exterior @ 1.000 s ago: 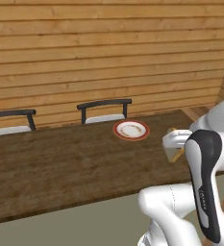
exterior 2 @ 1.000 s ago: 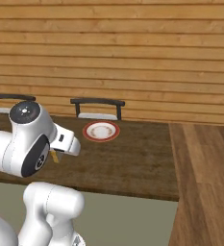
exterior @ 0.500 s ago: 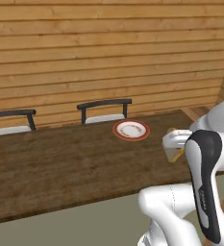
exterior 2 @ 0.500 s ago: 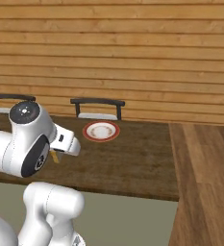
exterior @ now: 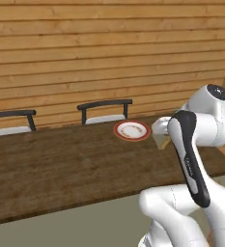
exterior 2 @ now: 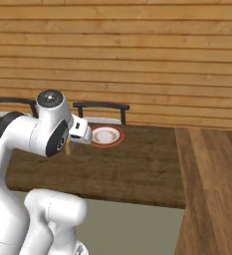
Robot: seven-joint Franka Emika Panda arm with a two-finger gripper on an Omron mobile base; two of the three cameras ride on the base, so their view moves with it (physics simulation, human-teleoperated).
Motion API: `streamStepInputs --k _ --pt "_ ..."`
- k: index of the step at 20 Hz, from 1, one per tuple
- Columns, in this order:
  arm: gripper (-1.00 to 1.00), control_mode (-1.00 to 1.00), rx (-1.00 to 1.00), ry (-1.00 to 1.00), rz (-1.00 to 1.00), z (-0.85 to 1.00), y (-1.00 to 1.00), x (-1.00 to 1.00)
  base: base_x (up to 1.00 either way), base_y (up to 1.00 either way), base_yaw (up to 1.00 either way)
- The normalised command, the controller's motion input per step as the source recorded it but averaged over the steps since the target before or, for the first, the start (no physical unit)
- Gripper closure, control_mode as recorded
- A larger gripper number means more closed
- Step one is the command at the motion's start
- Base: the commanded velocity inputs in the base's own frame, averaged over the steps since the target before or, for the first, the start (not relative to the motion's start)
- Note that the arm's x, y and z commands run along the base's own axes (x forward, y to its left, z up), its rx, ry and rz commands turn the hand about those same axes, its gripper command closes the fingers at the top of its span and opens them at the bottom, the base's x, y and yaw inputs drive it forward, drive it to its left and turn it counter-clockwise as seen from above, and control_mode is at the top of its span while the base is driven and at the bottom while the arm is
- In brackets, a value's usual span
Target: Start the toaster. Once the lever pops up, take the bread to the plate on the dining counter.
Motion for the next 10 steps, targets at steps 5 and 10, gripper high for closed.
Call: streamStepInputs --k 5,10 --pt "1.0 -1.0 -0.01 0.0 0.01 0.0 0.01 1.0 0.0 0.0 0.0" --pt "1.0 -1.0 0.0 0.07 0.0 0.0 0.04 1.0 0.0 0.0 0.0"
